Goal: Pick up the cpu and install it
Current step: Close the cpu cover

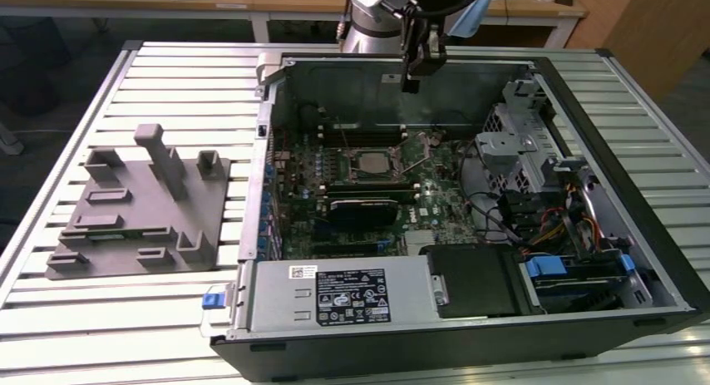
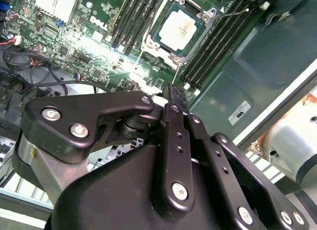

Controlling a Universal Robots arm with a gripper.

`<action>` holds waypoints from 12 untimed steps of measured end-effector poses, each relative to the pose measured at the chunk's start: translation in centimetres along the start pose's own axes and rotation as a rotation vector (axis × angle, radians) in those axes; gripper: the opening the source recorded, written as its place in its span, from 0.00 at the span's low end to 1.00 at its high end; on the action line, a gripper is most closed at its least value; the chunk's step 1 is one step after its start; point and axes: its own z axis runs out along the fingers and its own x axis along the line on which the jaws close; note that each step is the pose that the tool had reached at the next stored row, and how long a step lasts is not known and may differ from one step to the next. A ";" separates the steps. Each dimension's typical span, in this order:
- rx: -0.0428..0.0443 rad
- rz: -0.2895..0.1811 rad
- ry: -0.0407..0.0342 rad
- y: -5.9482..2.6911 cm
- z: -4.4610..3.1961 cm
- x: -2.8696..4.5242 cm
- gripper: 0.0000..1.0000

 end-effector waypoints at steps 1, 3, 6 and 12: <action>0.0000 -0.001 -0.0001 0.06 0.12 0.00 0.11; -0.0001 -0.003 -0.0002 0.48 0.29 -0.01 0.11; -0.0001 -0.005 -0.0002 0.90 0.53 -0.02 0.11; -0.0012 -0.005 -0.0002 0.90 1.08 -0.33 0.11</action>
